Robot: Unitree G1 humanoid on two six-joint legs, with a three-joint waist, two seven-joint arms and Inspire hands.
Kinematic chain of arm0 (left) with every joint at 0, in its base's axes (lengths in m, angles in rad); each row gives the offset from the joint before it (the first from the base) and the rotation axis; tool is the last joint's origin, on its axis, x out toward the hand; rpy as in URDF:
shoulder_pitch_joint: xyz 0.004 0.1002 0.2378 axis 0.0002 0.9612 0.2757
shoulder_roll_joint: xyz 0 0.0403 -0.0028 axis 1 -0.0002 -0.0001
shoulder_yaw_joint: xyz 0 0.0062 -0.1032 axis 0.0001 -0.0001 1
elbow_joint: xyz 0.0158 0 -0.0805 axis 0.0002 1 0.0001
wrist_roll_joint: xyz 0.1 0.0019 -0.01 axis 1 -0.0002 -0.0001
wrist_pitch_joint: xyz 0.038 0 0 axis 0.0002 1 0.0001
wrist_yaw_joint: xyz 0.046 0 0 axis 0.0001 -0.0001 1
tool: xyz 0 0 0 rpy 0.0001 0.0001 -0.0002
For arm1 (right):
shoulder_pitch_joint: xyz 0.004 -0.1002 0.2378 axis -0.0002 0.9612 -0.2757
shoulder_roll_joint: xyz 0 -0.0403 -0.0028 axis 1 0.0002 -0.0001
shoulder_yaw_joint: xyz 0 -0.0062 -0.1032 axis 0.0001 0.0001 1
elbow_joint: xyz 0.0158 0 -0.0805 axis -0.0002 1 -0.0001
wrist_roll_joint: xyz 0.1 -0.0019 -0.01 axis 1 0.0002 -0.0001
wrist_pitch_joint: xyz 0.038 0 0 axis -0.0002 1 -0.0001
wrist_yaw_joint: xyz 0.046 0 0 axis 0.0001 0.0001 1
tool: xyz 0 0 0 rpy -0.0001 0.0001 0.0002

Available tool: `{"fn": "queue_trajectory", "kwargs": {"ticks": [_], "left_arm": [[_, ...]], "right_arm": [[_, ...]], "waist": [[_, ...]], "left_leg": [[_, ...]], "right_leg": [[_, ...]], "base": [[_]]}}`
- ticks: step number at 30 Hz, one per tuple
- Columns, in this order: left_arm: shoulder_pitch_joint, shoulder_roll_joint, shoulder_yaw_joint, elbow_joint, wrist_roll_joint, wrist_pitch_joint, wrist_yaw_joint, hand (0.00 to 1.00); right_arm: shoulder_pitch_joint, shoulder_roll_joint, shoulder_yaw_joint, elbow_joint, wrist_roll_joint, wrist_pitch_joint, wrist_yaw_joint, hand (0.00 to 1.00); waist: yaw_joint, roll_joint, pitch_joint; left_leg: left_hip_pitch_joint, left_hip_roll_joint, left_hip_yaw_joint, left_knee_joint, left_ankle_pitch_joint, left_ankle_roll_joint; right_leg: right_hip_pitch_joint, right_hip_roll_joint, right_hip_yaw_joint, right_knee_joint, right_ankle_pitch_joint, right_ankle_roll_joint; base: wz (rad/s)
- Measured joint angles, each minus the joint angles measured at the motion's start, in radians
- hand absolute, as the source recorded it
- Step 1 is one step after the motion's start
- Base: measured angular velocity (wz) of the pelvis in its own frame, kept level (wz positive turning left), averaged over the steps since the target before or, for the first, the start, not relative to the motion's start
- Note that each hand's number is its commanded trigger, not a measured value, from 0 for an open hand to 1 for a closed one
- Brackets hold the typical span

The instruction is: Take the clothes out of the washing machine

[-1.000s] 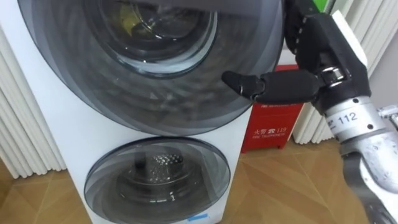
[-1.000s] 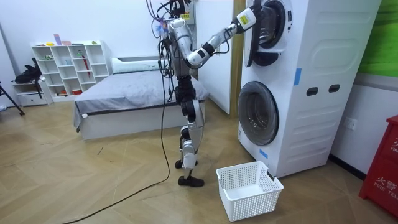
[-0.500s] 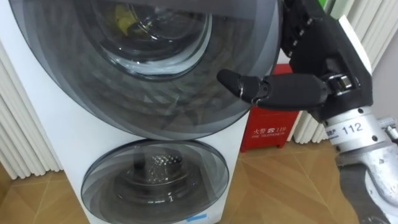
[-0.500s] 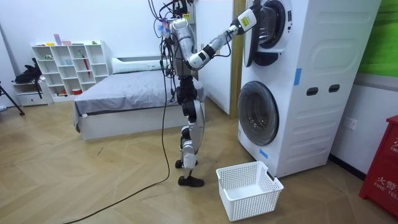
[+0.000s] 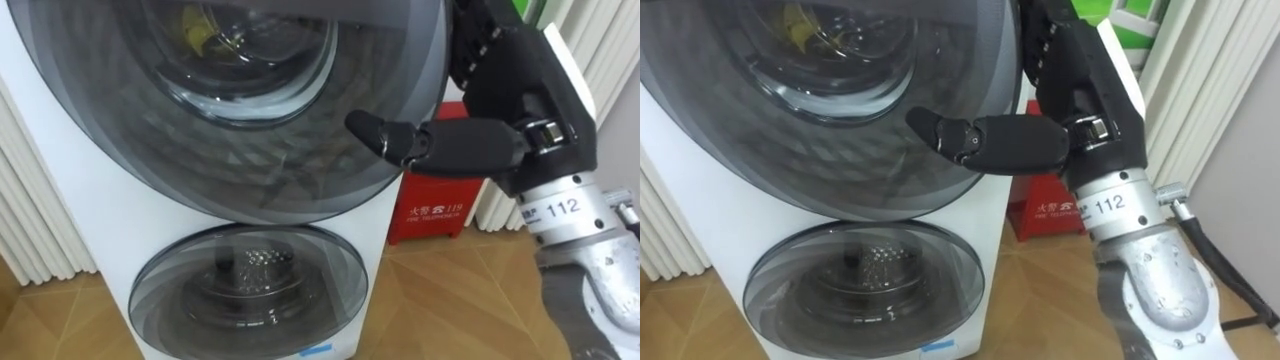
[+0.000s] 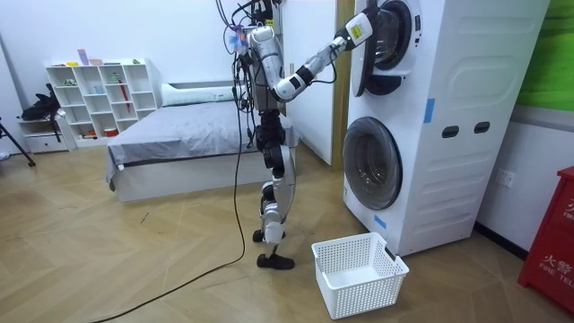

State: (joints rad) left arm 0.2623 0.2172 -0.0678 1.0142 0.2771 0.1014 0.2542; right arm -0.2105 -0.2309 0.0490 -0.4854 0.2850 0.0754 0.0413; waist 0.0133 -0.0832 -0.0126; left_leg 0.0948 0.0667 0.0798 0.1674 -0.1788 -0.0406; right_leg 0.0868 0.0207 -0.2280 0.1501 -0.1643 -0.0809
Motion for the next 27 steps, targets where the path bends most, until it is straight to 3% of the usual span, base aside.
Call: {"fn": "queue_trajectory", "kwargs": {"ticks": [6, 11, 17, 27], "left_arm": [[-0.026, 0.001, -0.015, -0.001, 0.000, 0.000, 0.014, 0.00], [-0.038, 0.006, -0.036, -0.052, -0.001, 0.001, 0.031, 0.00], [-0.110, 0.006, -0.036, -0.059, -0.001, -0.004, 0.049, 0.00], [-0.112, 0.006, -0.037, -0.059, 0.000, -0.023, 0.049, 0.00]], "right_arm": [[0.040, 0.015, 0.009, 0.001, 0.042, -0.066, 0.003, 0.00], [0.049, 0.036, 0.018, 0.008, 0.074, -0.098, 0.004, 0.00], [0.064, 0.079, 0.041, 0.042, 0.073, -0.163, -0.001, 0.00], [0.067, 0.084, 0.060, 0.062, 0.073, -0.203, -0.005, 0.00]], "waist": [[0.000, 0.000, -0.0002], [0.000, 0.004, -0.0013], [0.020, 0.017, 0.0006], [0.047, 0.019, 0.0016]], "left_leg": [[-0.005, 0.000, 0.002, 0.000, 0.000, -0.001], [-0.013, 0.001, 0.002, 0.002, 0.001, -0.002], [-0.015, 0.009, 0.001, 0.002, 0.007, -0.012], [-0.025, 0.024, -0.001, 0.003, 0.023, -0.034]], "right_leg": [[-0.002, 0.000, -0.002, -0.001, -0.001, -0.001], [-0.007, 0.000, -0.004, 0.001, 0.000, -0.003], [-0.006, 0.005, -0.016, 0.001, 0.003, -0.011], [-0.009, 0.018, -0.040, 0.001, 0.000, -0.035]], "base": [[0.01], [0.00], [0.01], [0.06]]}}
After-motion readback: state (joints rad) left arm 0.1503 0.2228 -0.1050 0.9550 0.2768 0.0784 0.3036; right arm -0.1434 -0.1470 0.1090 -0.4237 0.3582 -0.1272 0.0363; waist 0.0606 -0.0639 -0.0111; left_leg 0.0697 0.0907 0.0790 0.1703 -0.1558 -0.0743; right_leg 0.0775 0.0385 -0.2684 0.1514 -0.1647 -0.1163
